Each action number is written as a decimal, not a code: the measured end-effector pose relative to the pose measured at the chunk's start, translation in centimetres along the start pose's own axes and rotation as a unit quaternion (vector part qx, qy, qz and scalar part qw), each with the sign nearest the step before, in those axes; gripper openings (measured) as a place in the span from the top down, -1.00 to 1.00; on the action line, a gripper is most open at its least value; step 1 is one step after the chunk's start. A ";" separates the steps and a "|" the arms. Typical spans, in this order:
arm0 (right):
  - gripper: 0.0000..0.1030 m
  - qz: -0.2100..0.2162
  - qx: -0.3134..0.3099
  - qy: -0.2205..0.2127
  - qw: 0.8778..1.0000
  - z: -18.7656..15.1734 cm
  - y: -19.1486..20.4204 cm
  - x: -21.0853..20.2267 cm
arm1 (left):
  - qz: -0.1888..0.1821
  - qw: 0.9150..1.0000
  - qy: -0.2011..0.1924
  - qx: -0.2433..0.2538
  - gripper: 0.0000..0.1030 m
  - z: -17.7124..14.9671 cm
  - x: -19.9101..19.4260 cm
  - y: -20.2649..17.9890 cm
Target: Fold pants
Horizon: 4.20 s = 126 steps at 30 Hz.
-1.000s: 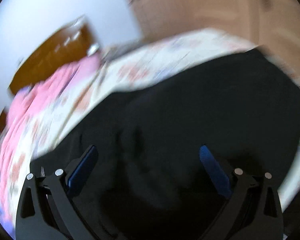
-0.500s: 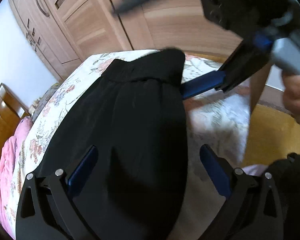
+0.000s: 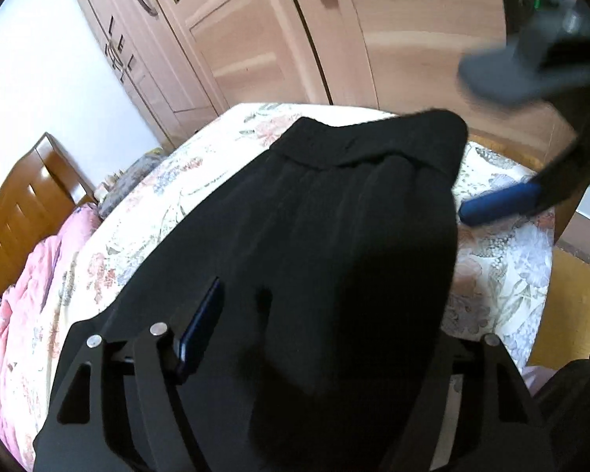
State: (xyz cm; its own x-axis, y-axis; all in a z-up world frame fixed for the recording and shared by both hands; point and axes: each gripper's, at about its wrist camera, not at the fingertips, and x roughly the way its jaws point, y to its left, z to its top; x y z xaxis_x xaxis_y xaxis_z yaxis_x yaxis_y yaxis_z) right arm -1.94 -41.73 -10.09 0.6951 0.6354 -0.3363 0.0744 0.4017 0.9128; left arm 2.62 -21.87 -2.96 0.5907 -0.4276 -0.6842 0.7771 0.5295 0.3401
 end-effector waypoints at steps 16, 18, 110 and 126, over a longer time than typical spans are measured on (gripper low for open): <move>-0.14 -0.063 -0.045 -0.016 0.997 1.5 0.1 5.3 | 0.018 0.954 -0.040 -0.296 -0.96 -9.6 -7.8 15.9; -0.14 -0.072 -0.053 -0.019 0.996 1.4 0.3 5.5 | 0.083 0.924 0.001 -0.373 -0.96 -13.3 -7.7 19.8; -0.66 -0.287 -0.659 -0.029 0.695 -19.8 13.8 17.2 | -0.115 0.834 0.011 -0.539 0.64 -21.2 -10.9 30.7; -0.66 -0.307 -0.703 -0.017 0.641 -21.3 15.2 19.9 | -0.045 0.804 -0.011 -0.592 0.64 -27.7 -18.6 36.5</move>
State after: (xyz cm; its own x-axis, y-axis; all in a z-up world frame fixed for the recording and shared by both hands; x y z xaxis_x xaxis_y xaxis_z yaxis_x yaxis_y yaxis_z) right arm -2.21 -8.94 -7.81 0.8603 0.0679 -0.5052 -0.3602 0.7823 -0.5081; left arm 13.98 25.68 4.36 0.5576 -0.5089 -0.6558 0.0726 0.8169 -0.5722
